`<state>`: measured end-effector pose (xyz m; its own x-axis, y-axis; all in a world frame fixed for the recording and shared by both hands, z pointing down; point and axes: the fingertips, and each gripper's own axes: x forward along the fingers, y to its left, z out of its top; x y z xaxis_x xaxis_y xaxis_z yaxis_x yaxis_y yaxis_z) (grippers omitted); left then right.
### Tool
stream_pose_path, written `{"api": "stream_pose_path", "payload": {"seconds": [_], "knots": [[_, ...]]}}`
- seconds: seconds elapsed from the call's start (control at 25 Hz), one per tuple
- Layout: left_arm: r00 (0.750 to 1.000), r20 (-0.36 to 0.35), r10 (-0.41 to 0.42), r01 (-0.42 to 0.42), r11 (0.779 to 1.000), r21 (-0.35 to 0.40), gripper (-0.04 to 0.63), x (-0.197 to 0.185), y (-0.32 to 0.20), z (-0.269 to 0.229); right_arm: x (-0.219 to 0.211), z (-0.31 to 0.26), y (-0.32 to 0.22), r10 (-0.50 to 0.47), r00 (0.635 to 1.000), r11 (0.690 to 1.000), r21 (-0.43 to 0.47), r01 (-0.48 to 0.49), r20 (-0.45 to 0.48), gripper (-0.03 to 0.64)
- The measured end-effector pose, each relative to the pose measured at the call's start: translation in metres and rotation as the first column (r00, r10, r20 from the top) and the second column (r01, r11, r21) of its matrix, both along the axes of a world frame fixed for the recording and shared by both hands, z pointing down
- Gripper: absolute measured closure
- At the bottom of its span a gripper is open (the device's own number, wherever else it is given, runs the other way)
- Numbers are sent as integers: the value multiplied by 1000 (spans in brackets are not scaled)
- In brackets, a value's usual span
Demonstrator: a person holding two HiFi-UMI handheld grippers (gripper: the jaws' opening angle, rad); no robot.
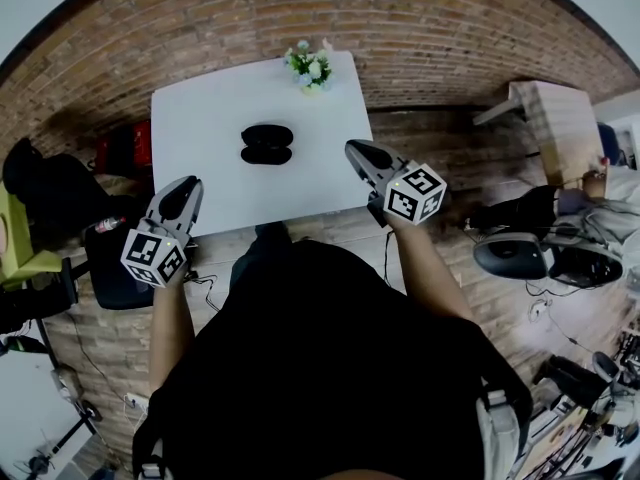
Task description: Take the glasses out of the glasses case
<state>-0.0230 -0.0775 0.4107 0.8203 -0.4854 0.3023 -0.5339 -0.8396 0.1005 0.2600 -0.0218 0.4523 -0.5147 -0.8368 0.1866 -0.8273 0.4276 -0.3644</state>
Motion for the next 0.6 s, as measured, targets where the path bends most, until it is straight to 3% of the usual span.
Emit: {"api": "stream_pose_path", "payload": {"seconds": [0.6], "knots": [[998,-52,35,-37,999,-26,532,-2,-47,5,-10,5,-46,3,1000,999,-49,-4,-13,601]]}}
